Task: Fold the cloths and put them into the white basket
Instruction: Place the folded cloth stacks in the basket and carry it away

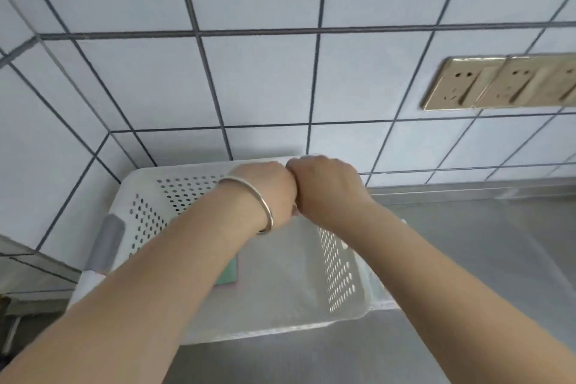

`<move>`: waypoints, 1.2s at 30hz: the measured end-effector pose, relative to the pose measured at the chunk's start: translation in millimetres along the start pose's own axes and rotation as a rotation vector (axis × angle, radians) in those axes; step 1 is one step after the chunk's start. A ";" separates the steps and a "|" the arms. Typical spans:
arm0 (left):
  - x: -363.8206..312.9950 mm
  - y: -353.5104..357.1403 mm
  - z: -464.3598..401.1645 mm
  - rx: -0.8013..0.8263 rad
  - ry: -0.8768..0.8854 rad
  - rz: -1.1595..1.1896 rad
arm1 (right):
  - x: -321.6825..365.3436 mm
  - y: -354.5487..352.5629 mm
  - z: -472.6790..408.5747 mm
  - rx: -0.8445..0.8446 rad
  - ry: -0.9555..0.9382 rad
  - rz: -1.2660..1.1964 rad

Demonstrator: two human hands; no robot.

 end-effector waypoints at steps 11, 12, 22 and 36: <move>-236.5 80.7 2.7 -0.546 -0.112 1.473 | -183.8 125.1 157.4 0.058 0.904 -0.756; -239.0 102.4 -5.9 -0.478 -0.212 1.468 | -185.2 144.7 164.3 0.174 0.910 -0.770; -194.6 200.8 -58.4 -0.172 -0.791 1.091 | -195.0 205.2 164.1 0.388 0.865 -0.821; -189.9 221.6 -70.2 0.040 -0.923 1.184 | -208.3 240.1 162.5 0.382 1.038 -1.139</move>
Point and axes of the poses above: each hand's wrist, its own z-axis away from the middle knuckle, its own y-axis out of the palm, x = y × z, the point moved 5 cm from there along -z, towards the middle knuckle, and after that the axes turned 4 degrees about z, right-handed, at the moved point
